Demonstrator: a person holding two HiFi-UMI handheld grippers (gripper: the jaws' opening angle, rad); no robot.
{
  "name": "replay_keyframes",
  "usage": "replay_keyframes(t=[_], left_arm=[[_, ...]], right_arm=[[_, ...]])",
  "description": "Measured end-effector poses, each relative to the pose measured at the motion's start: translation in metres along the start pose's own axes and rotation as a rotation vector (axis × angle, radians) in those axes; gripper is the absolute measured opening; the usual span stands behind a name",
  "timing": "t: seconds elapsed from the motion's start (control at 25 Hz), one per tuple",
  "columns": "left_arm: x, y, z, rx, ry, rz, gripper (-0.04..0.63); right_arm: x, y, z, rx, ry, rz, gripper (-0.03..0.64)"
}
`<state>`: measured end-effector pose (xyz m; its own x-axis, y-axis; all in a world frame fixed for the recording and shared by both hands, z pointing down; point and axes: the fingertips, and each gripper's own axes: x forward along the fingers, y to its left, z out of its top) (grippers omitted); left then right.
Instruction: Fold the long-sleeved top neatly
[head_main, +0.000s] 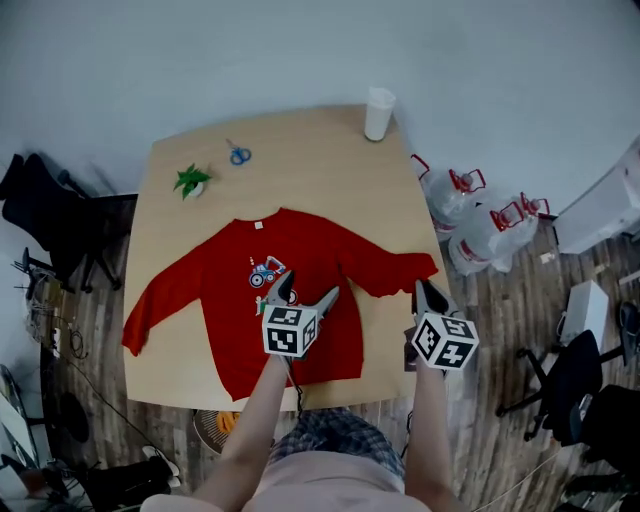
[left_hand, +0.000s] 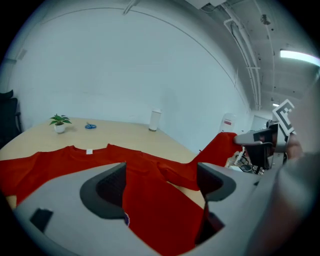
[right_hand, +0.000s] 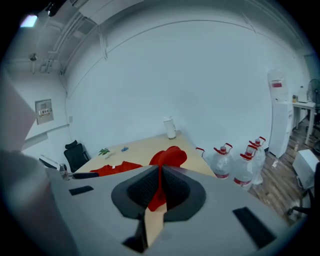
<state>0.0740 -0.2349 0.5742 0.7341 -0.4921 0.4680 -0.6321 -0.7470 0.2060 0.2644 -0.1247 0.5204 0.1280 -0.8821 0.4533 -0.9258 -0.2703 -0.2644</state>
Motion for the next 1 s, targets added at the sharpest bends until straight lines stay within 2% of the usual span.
replay_keyframes(t=[0.56,0.76,1.0], left_arm=[[-0.082,0.137,0.017,-0.116,-0.091,0.251,0.440],[-0.111,0.176,0.013,-0.154,-0.110,0.325,0.440],[-0.137,0.212,-0.004,-0.202,-0.112,0.386,0.440]], right_arm=[[0.080,0.170,0.059,-0.164,-0.043,0.320,0.026],[0.103,0.240,0.053,-0.247,-0.019,0.452,0.026],[0.130,0.321,0.020,-0.363,0.066,0.611,0.026]])
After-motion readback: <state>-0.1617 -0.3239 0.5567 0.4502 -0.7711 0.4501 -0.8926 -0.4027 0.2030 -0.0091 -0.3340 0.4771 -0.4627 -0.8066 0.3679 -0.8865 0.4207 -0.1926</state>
